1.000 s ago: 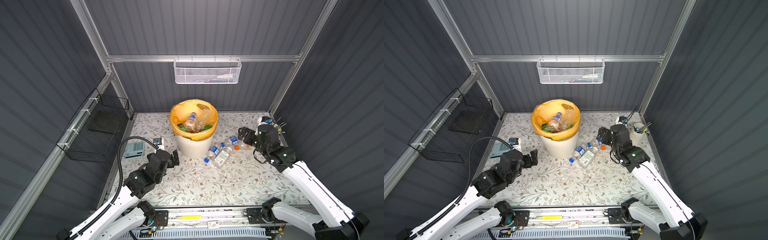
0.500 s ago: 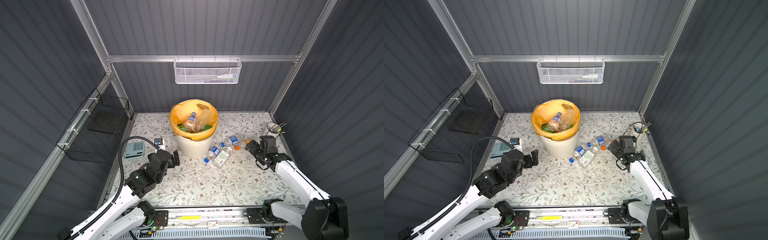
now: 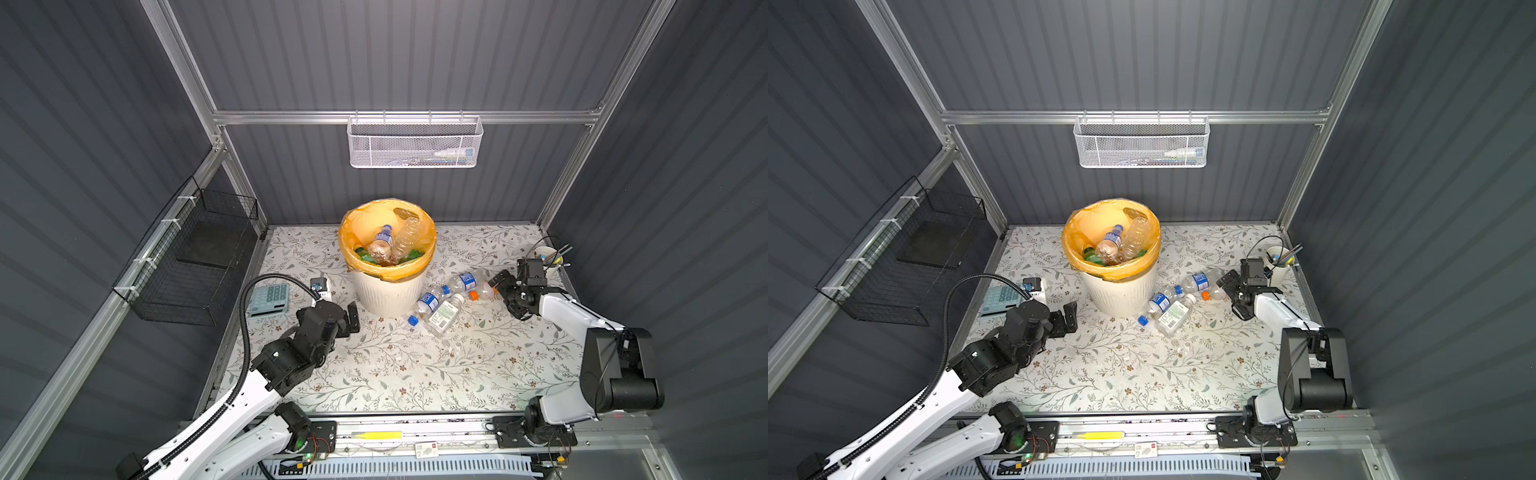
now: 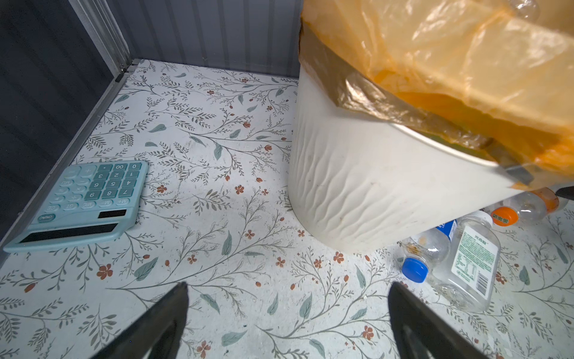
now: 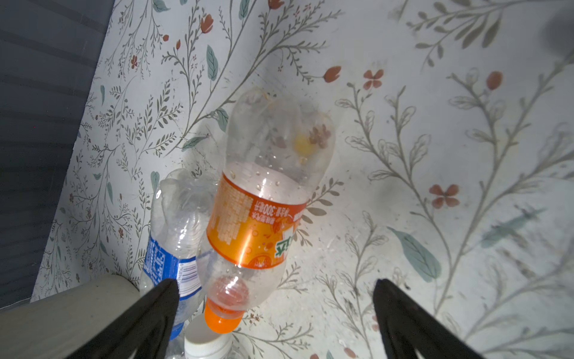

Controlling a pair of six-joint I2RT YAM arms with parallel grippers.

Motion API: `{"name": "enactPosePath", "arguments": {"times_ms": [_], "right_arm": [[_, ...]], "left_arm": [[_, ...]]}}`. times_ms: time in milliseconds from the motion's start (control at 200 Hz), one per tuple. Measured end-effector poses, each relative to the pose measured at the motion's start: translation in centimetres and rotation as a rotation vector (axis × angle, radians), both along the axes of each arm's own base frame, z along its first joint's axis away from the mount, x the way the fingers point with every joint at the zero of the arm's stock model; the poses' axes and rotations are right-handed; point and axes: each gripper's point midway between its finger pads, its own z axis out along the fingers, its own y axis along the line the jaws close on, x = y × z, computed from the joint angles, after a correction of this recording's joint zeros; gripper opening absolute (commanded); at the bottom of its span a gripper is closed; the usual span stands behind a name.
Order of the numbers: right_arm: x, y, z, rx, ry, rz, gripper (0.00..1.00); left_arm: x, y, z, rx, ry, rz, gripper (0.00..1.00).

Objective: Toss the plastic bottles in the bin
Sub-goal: 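Lower the right gripper onto the orange-labelled bottle and close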

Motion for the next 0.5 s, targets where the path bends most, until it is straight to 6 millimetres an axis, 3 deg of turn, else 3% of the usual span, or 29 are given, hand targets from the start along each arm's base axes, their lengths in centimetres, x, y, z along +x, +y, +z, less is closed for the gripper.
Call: {"name": "enactPosePath", "arguments": {"times_ms": [290, 500], "right_arm": [[1.9, -0.1, -2.4, 0.010, 0.061, -0.012, 0.96], [2.0, -0.2, -3.6, 0.004, 0.095, 0.004, 0.78]], "left_arm": [[0.0, 0.1, 0.0, 0.001, -0.002, 0.003, 1.00], [-0.2, 0.3, 0.3, -0.002, -0.011, 0.008, 1.00]]}}
